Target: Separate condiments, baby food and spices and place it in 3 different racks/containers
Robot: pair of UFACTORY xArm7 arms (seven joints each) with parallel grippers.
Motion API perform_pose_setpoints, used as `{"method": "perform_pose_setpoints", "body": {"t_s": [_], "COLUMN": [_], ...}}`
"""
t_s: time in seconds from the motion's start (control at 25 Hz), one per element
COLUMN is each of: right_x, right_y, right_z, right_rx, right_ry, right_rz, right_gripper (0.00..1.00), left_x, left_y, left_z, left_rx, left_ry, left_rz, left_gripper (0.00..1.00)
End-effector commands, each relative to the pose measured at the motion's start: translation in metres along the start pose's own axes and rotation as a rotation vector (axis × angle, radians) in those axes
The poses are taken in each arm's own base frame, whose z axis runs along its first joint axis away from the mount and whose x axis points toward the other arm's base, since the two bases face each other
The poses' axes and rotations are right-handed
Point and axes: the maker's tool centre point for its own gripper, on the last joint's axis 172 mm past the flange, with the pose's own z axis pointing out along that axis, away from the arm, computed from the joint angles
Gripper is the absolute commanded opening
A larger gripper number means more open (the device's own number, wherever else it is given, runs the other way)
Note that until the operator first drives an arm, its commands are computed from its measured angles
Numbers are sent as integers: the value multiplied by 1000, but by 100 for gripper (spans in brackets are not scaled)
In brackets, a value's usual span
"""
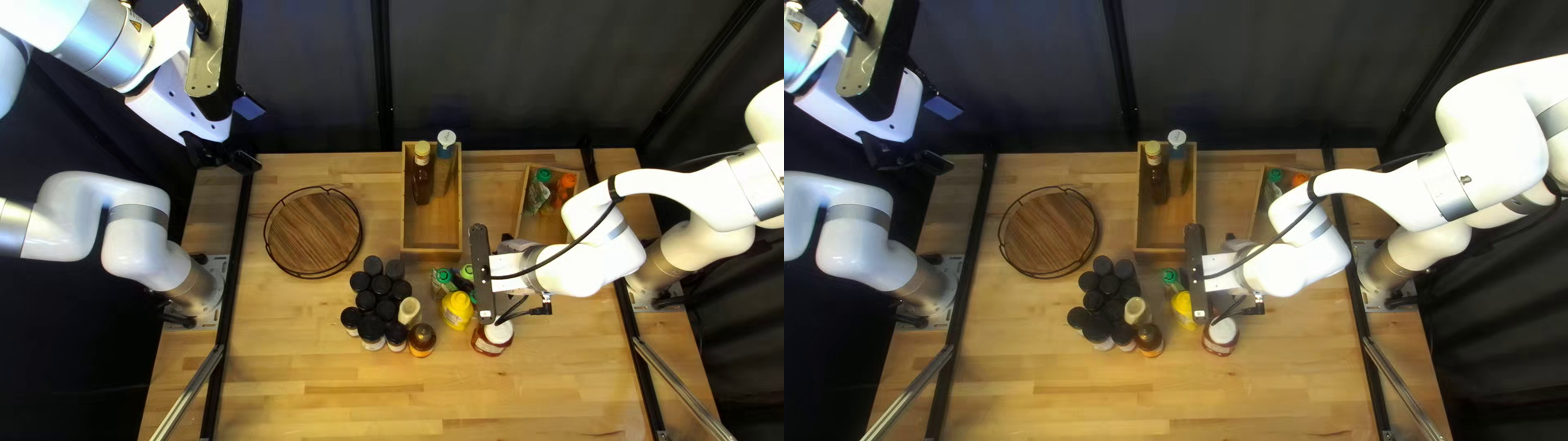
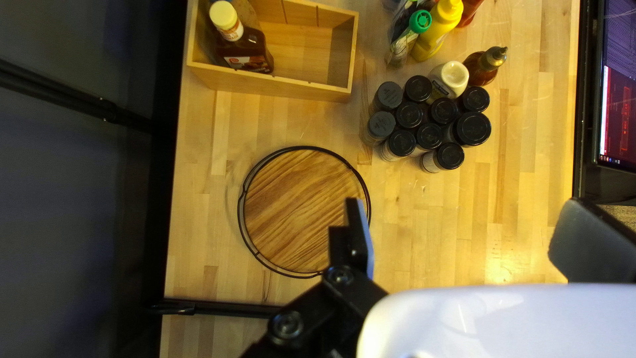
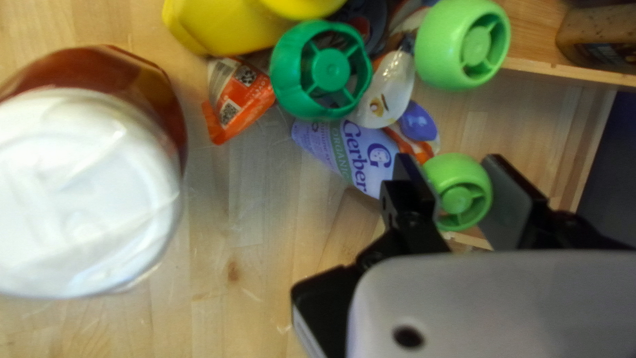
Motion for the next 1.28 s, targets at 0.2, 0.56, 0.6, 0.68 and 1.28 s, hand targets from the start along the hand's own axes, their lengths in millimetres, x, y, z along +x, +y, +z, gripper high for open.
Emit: {"method": "perform_pose_setpoints", "body": {"t_s": [0.2,0.56,0.6,0.68,1.28], "right_x": [-18,-63,-68,-74,-131], "right_y": [58,100,104,106,110], "right_z": [-81,-94,-90,-87,-19], "right_rx": [123,240,237,229,26], "right_ry": [-48,-121,-131,-135,-142], "right_rz": [100,443,504,567,788], "right_gripper": [0,0,0,0,0], "left_x": [0,0,0,0,0], "left_y": [0,0,0,0,0], "left_z": [0,0,0,0,0], "left_rx": [0,0,0,0,0], "left_ry": [0,0,0,0,0], "left_rz": [0,0,0,0,0], "left_gripper": [100,100,100,100,100]}}
